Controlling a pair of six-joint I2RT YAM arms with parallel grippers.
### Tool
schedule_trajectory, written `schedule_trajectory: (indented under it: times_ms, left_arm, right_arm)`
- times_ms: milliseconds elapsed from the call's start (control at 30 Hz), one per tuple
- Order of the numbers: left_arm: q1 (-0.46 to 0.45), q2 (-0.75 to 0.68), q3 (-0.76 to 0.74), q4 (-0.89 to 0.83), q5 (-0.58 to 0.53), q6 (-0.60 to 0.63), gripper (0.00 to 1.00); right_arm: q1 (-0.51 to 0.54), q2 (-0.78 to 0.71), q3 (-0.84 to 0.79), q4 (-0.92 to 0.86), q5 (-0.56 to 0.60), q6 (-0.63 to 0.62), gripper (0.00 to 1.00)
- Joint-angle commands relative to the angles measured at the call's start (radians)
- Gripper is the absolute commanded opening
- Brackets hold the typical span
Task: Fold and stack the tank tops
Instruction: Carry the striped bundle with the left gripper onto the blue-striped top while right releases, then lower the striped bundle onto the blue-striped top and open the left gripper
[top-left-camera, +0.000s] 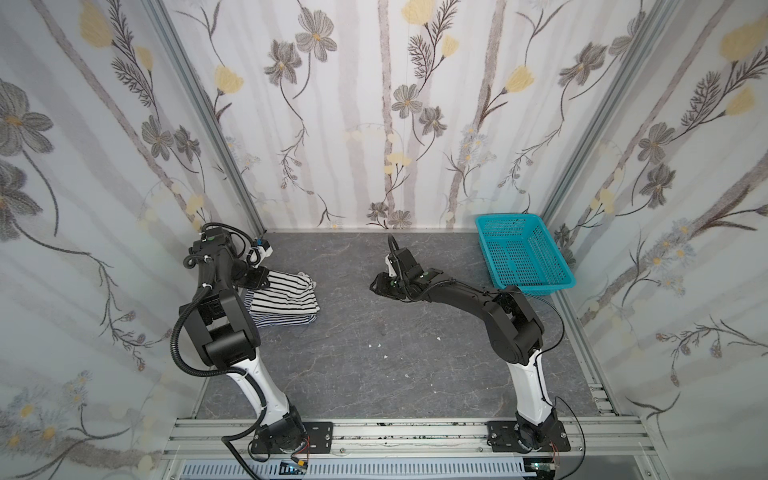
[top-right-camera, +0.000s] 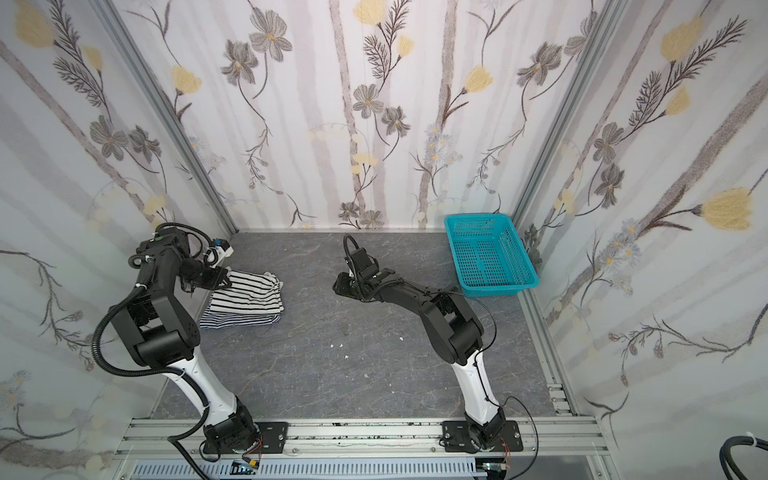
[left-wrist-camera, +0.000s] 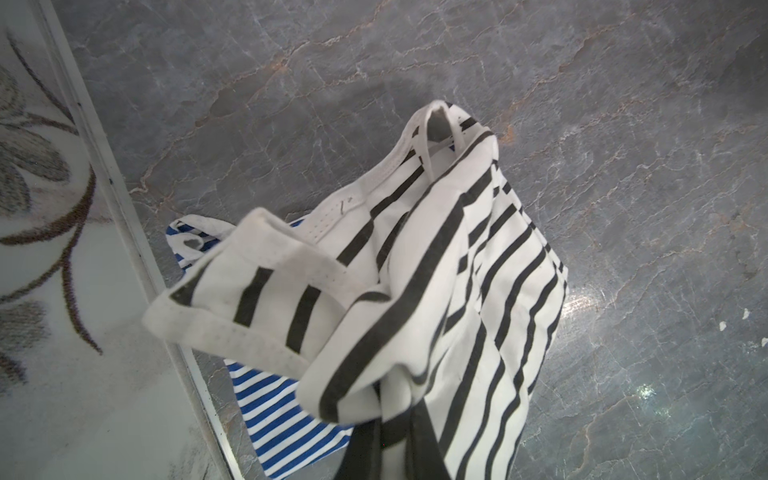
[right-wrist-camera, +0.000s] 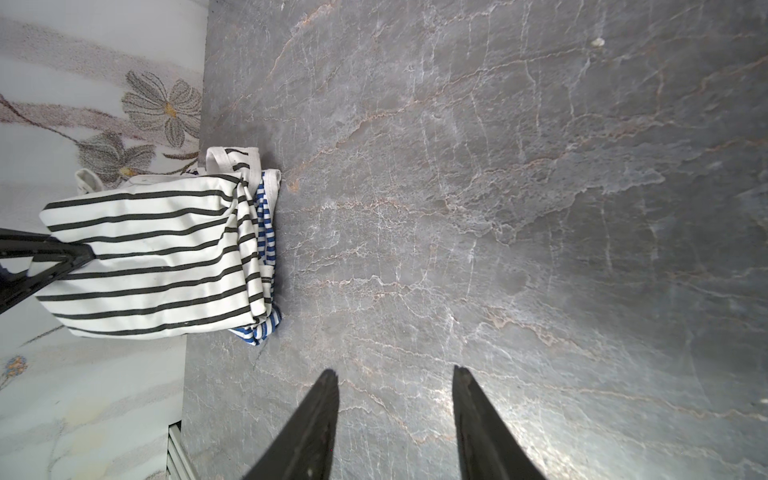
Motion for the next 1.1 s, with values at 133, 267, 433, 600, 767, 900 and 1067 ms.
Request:
schedule_trajectory:
  times_ms: [133,267,433,600,767,900,1067]
  left_arm:
    - [0.013,0.048,0.029,0.021,-0.009,0.014,0.00]
    - [0.017,0.077,0.023,0.054,-0.047,0.003,0.00]
    - [0.018,0.090,-0.016,0.121,-0.090,-0.025,0.00]
    - [0.020,0.107,-0.044,0.178,-0.146,-0.060,0.02]
    - [0.019,0.095,-0.068,0.246,-0.175,-0.101,0.14]
    - [0.021,0.081,-0.088,0.318,-0.244,-0.147,0.30]
    - [0.020,0.056,-0.092,0.358,-0.304,-0.183,0.42]
  right_arm:
    - [0.010,0.007,0.010,0.008,-0.005,0.000,0.47]
    - [0.011,0.008,0.011,0.010,-0.005,0.001,0.47]
    - [0.013,0.005,0.011,0.008,-0.005,0.001,0.47]
    - [0.015,0.002,0.009,0.000,-0.007,0.000,0.47]
    - [0.018,-0.008,0.008,-0.001,-0.009,-0.006,0.47]
    - [0.019,-0.022,0.006,-0.009,-0.008,-0.015,0.47]
    - [0.019,-0.034,0.000,-0.013,-0.001,-0.025,0.47]
